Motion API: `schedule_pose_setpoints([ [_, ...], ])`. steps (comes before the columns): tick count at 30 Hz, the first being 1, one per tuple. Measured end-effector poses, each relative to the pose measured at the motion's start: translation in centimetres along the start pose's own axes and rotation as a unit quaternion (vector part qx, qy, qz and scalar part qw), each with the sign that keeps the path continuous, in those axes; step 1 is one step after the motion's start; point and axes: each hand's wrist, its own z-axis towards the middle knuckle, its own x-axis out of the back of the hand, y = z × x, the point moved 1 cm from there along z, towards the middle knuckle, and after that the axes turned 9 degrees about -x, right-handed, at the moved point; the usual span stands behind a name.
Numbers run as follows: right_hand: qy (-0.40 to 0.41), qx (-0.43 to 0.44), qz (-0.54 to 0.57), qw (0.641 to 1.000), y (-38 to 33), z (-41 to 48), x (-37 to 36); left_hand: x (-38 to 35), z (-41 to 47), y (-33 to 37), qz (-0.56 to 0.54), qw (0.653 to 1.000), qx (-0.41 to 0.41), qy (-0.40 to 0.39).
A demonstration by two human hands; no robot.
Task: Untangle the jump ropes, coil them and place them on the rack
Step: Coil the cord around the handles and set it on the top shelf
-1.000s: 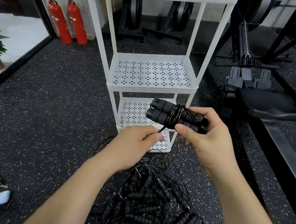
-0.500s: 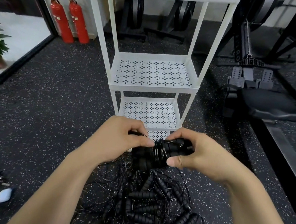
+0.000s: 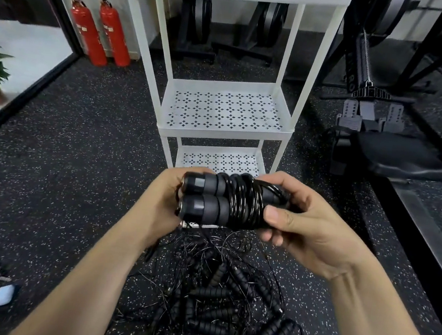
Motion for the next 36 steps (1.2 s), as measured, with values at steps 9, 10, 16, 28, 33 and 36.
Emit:
schedule_pose_setpoints([
  [9,0.139,0.106,0.109,0.979,0.4,1.5,-0.9,-2.9,0.2,-0.9,0.153,0.987,-0.036,-0.041],
  [10,0.162,0.121,0.110,0.973,0.4,1.5,-0.8,-2.9,0.2,-1.1,0.155,0.985,-0.035,-0.058],
  [16,0.338,0.204,-0.043,0.918,0.3,1.3,0.8,-2.7,0.0,-1.4,0.198,0.970,-0.001,-0.138],
  [28,0.346,0.029,-0.450,0.823,1.2,1.5,2.2,0.2,-0.2,-1.0,0.227,0.972,-0.007,-0.062],
  [33,0.175,-0.041,-0.430,0.885,1.3,1.3,1.9,0.8,-0.2,-1.3,0.245,0.968,-0.044,-0.030],
  [36,0.092,-0.070,-0.370,0.922,1.2,0.8,1.4,1.0,0.0,-1.6,0.240,0.968,-0.062,-0.038],
])
